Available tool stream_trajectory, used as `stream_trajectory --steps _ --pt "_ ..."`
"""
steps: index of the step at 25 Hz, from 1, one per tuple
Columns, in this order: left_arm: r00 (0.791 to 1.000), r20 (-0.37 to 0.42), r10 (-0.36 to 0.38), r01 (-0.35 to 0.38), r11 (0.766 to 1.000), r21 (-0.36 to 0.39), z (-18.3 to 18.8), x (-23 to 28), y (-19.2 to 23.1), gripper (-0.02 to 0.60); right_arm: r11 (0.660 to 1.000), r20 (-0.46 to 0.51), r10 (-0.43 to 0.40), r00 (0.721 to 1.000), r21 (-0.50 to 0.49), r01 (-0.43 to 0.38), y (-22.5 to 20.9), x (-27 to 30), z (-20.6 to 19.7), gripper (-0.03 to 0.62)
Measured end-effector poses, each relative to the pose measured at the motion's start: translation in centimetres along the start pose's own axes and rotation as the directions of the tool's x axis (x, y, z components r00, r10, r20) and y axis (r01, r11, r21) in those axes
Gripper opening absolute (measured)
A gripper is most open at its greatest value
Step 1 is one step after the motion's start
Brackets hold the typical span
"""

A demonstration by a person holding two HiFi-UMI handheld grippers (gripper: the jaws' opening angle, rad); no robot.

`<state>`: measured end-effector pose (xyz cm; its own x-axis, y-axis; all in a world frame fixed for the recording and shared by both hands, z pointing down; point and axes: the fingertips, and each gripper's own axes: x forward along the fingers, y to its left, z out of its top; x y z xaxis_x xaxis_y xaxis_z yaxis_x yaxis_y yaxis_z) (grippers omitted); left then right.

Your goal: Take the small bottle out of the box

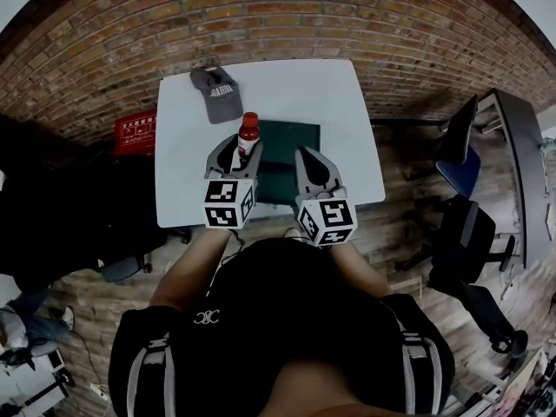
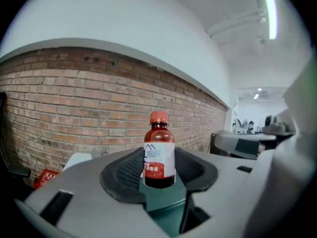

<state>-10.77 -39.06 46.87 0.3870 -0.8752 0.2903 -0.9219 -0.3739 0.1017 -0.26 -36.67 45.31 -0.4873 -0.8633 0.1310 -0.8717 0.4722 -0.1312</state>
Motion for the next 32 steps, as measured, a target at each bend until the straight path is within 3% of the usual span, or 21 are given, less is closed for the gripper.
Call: stream_trajectory --steps 3,6,32 --pt "0.997 0.077 0.016 -0.018 1.000 0.023 2.2 -1.0 -0.1 0.202 1.000 0.010 -0.020 1.000 -0.023 0.020 0.0 -0.1 0.4 0.029" --pt "0.995 0.102 0.004 -0.009 0.999 0.045 2.9 -1.9 -0.6 0.202 0.998 0.026 -0.048 0.998 -0.028 0.049 -0.3 -0.4 0.9 0.029" --pt "0.997 0.080 -0.019 0.017 1.000 0.021 1.2 -3.8 -2.6 0.202 0.999 0.044 -0.030 0.999 -0.027 0.031 0.7 -2.8 0.7 0.029"
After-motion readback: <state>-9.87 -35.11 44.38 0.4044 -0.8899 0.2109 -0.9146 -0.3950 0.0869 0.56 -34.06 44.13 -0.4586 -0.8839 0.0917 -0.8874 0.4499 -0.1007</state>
